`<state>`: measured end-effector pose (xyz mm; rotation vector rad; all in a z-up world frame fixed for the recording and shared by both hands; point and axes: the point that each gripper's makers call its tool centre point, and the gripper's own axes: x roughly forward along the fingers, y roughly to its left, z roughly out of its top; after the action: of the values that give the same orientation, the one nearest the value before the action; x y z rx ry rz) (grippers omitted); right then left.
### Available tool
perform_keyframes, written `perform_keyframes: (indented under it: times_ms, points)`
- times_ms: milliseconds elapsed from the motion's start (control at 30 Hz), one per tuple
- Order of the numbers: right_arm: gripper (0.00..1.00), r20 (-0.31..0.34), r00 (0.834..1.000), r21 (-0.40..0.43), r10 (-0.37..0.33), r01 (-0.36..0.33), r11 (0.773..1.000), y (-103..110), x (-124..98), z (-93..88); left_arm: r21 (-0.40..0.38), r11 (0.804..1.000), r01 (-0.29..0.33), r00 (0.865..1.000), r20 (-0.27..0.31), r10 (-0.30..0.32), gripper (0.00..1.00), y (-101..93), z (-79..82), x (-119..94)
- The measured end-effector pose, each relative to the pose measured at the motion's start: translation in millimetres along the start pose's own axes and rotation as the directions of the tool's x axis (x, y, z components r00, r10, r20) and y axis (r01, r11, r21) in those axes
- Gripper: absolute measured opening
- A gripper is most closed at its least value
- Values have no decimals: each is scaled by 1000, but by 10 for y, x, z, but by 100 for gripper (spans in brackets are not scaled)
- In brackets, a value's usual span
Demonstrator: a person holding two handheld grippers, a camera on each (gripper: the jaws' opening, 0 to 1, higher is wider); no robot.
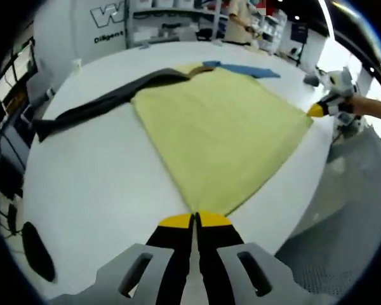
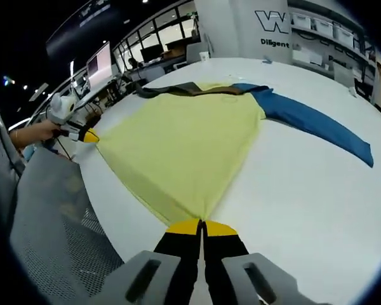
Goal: Fold the garment on the visible template until the final outline fits inside the template.
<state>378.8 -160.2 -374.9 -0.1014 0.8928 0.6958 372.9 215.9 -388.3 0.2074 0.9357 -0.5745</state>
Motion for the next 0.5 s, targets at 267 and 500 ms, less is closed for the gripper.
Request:
perform_keyframes:
  times_ms: [267,500]
  points:
    - [0,-31,1000,-11,3,-3,1000,157,-50,-168,-4,1000,1,1000,-27,-1,0,-151,-129,-90]
    - [0,-43,999,-53,12,-14,999,169,-46,-266,-13,1000,10,999,-32,-10,0,-225,-196,-119]
